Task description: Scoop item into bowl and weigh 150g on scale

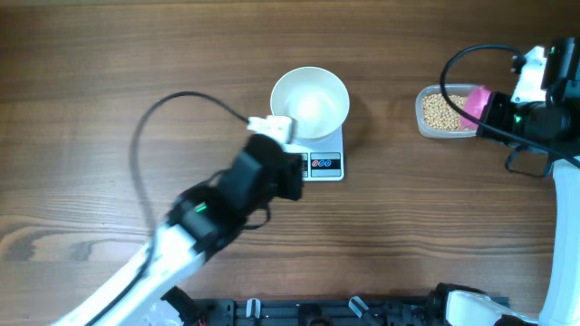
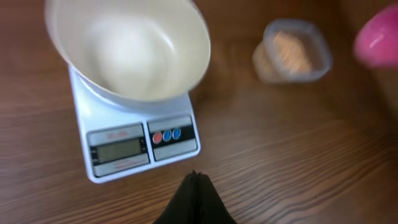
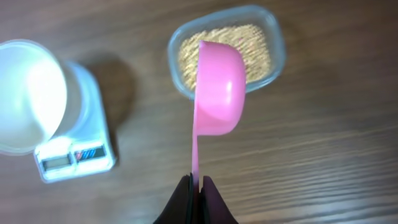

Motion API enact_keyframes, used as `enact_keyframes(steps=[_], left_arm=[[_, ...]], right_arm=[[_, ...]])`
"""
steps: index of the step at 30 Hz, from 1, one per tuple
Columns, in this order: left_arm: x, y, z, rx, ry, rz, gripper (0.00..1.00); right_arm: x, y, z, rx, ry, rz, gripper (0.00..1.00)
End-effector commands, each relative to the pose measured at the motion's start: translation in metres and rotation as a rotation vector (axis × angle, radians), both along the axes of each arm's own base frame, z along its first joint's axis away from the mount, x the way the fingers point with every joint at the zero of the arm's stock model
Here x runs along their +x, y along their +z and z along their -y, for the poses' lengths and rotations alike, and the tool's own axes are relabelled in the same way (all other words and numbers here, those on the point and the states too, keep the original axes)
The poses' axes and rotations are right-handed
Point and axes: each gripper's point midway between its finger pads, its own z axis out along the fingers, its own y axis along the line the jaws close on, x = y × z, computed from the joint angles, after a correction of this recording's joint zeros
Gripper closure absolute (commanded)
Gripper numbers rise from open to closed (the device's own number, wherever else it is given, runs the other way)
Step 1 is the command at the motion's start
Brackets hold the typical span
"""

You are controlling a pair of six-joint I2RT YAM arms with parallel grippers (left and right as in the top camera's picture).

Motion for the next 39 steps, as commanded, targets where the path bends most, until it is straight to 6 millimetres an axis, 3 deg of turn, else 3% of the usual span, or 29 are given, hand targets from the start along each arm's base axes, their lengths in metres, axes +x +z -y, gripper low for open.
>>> enact_keyframes(steps=[1,3,4,6,8,11,15,24,29,39], left_arm=[[0.012,0.042,-0.064,-0.038,0.219,0.109,0.96],[0.013,0.054,-0.101,-0.030,0.335,0.146,0.90],[0.013,0.060,-0.124,-0.025,0.409,0.163,0.76],[0.012,0.064,-0.150,-0.018,0.491,0.175,0.61],[0.012,0.062,-0.179,0.007,0.590,0.171,0.00],[0.013,0.053,-0.205,0.041,0.682,0.137,0.00],[0.016,0.037,-0.216,0.077,0.719,0.076,0.00],[0.018,-0.012,-0.215,0.180,0.706,-0.109,0.00],[0.021,-0.035,-0.215,0.225,0.699,-0.190,0.00],[0.024,-0.046,-0.214,0.247,0.695,-0.229,0.00]], right_arm=[[-0.001,0.002,-0.020,0.073,0.121,0.005,0.96],[-0.004,0.001,-0.020,0.075,0.120,-0.005,0.96],[-0.004,0.001,-0.020,0.075,0.120,-0.006,0.96],[-0.002,0.002,-0.020,0.073,0.121,0.004,0.96],[0.000,0.002,-0.019,0.066,0.120,0.011,0.96],[0.004,0.000,-0.004,-0.018,0.098,0.014,0.96],[0.019,-0.001,0.001,-0.096,0.196,0.062,0.96],[0.038,-0.013,0.002,-0.183,0.388,0.063,0.96],[0.049,-0.031,0.001,-0.161,0.413,0.027,0.96],[0.068,-0.029,-0.001,-0.154,0.424,0.091,0.96]])
